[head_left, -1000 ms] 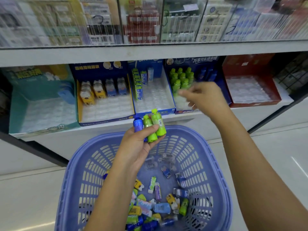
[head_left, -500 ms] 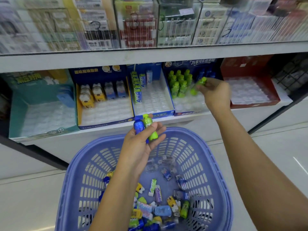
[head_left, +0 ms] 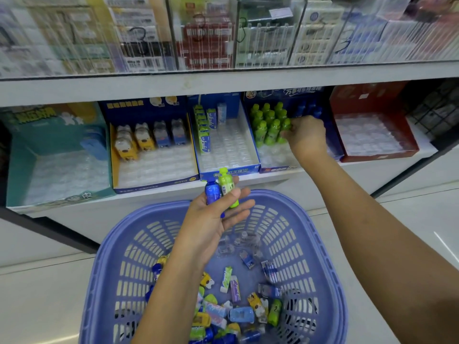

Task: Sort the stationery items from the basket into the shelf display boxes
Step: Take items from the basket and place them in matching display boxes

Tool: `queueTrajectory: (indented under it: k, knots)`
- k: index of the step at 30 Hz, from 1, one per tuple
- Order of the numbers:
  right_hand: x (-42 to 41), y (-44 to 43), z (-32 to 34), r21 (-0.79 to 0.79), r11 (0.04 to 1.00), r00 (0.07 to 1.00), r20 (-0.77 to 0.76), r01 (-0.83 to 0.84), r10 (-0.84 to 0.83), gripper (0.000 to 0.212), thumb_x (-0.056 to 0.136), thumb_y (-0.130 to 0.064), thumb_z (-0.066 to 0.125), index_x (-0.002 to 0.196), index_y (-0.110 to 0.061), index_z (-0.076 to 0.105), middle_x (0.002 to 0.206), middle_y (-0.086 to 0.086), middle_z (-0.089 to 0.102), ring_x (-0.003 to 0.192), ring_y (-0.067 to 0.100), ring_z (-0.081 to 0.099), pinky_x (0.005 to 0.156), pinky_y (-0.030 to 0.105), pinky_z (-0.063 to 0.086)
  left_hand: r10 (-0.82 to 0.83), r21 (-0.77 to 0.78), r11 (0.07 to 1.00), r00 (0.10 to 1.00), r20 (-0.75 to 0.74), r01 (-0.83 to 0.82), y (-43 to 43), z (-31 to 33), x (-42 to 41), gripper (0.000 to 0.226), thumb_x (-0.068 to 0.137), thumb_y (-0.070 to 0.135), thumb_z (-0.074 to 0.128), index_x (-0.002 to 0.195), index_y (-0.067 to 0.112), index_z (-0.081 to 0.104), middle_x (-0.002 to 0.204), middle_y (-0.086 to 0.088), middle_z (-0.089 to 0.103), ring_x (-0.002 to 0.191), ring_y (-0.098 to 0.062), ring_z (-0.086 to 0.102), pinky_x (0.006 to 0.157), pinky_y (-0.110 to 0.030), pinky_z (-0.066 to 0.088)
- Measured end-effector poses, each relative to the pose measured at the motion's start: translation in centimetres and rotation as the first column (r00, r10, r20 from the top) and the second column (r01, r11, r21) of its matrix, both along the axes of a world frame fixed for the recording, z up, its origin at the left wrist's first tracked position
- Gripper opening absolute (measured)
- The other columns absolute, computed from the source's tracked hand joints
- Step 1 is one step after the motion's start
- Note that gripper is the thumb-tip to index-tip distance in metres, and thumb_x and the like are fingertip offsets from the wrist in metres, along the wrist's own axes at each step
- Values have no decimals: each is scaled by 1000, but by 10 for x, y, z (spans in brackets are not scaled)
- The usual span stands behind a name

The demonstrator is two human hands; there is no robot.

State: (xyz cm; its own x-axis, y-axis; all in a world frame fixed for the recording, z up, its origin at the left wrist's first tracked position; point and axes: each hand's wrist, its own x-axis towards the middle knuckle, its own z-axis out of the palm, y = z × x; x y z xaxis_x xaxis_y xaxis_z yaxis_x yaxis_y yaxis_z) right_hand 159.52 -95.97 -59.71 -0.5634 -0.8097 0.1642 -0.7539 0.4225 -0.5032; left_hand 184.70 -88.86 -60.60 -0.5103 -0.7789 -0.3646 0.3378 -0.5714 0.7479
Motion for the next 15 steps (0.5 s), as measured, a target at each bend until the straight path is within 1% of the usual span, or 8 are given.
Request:
queueTrajectory:
  k: [4, 6, 7, 8, 9, 11, 13, 15]
  knots:
    - [3, 9, 12, 48, 999, 998, 69, 5, -8, 27, 81, -13, 70, 104, 0, 68, 104, 20, 69, 100, 32, 64, 86, 37, 51, -24, -25, 999, 999, 37, 25, 6, 4, -1, 22, 87, 5, 62, 109, 4, 65, 103, -10, 73, 93, -23, 71, 67, -19, 56]
    - [18, 27, 21, -81, 996, 994, 105, 23, -15, 27, 80, -16, 71, 104, -3, 67, 101, 15, 69, 95, 27, 64, 82, 32, 49, -32, -59, 998, 998, 53, 35, 9, 6, -2, 21, 87, 6, 63, 107, 5, 66, 101, -9, 74, 91, -23, 72, 67, -18, 55]
    - [29, 39, 26, -156, 988, 981, 193, 4, 26, 21, 80, -19, 72, 97, -7, 69, 93, 10, 70, 85, 22, 65, 75, 28, 48, -36, -77, 996, 997, 61, 41, 10, 7, -2, 20, 86, 8, 63, 106, 5, 67, 100, -9, 74, 90, -22, 72, 67, -18, 55]
    - [41, 52, 30, -204, 978, 940, 322, -50, 115, 15, 80, -22, 72, 90, -11, 70, 84, 6, 69, 75, 16, 63, 68, 27, 47, -39, -94, 994, 997, 72, 46, 11, 8, -2, 20, 86, 9, 64, 105, 6, 67, 99, -8, 74, 88, -21, 72, 66, -18, 55]
    - [55, 66, 34, -222, 965, 853, 467, -142, 233, 11, 80, -24, 73, 85, -15, 70, 78, 2, 69, 68, 11, 62, 65, 24, 49, -40, -110, 993, 996, 86, 49, 12, 9, -2, 20, 85, 10, 64, 104, 6, 67, 98, -7, 75, 86, -21, 72, 65, -18, 55]
    - [81, 90, 38, -195, 914, 618, 685, -355, 386, 8, 80, -21, 72, 84, -14, 72, 77, 1, 70, 68, 6, 61, 66, 16, 51, -42, -140, 988, 993, 111, 58, 12, 10, -3, 17, 85, 9, 65, 101, 6, 68, 94, -7, 75, 81, -20, 73, 64, -18, 55]
    - [96, 104, 34, -187, 858, 480, 763, -478, 434, 16, 80, -14, 71, 89, -1, 70, 82, 11, 69, 73, 9, 61, 70, 15, 51, -45, -173, 983, 990, 133, 68, 13, 11, -3, 12, 85, 6, 65, 96, 5, 68, 86, -7, 75, 76, -20, 73, 63, -20, 55]
    - [98, 107, 28, -246, 866, 448, 775, -435, 446, 20, 81, -9, 70, 93, 7, 67, 89, 21, 67, 79, 13, 61, 75, 20, 50, -41, -184, 980, 987, 154, 70, 13, 12, -4, 11, 85, 5, 66, 95, 4, 68, 83, -9, 75, 72, -18, 72, 61, -20, 55]
